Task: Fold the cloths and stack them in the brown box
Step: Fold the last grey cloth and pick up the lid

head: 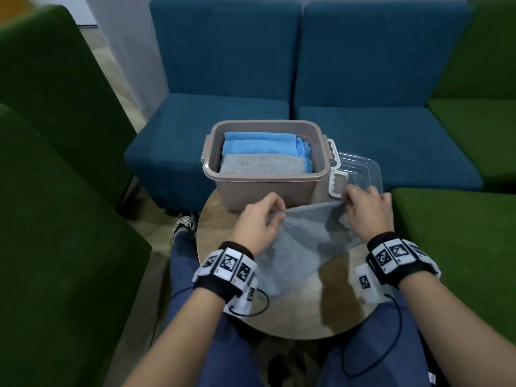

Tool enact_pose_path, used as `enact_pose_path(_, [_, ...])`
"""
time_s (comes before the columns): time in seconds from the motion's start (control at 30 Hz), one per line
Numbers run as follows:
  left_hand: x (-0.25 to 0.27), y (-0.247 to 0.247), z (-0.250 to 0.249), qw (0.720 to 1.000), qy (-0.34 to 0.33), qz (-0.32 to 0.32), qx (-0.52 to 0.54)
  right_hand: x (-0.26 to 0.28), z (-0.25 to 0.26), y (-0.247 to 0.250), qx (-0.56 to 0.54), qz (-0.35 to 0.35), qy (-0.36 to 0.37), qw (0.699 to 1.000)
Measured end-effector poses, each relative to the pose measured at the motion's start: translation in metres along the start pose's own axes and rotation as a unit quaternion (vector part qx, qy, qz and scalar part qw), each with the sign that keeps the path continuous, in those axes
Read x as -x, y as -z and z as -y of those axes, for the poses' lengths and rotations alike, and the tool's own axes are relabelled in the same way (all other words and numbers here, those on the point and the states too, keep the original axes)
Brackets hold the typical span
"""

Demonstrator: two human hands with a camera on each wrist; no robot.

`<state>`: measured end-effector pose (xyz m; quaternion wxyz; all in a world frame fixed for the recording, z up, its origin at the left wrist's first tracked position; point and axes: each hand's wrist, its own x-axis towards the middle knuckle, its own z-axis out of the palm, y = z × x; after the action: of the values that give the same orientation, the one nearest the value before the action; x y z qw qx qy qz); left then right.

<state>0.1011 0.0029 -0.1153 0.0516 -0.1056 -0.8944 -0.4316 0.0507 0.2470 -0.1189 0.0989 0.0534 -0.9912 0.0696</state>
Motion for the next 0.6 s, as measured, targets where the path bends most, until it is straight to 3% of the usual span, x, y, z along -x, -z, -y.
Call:
enact_pose_path(0.13, [-0.003,0.049,0.003,0.999,-0.014,0.009,-0.034,-0.003,0.002,0.025,-0.078,-0.144,-0.043,0.986])
enact_pose_path(0.3, [-0.001,0.091,0.014,0.998,0.027,0.005,-0.057,-0.004,0.008,0.039,-0.122,-0.229,-0.028,0.965])
enact_pose_path(0.47, [0.001,0.116,0.035,0.984,0.042,-0.069,-0.157,-0.005,-0.001,0.033,-0.224,-0.234,0.003,0.946])
enact_pose_path(0.6, [0.006,0.117,0.048,0.976,0.066,-0.198,-0.068,0.001,-0.006,0.026,-0.269,-0.202,0.029,0.941])
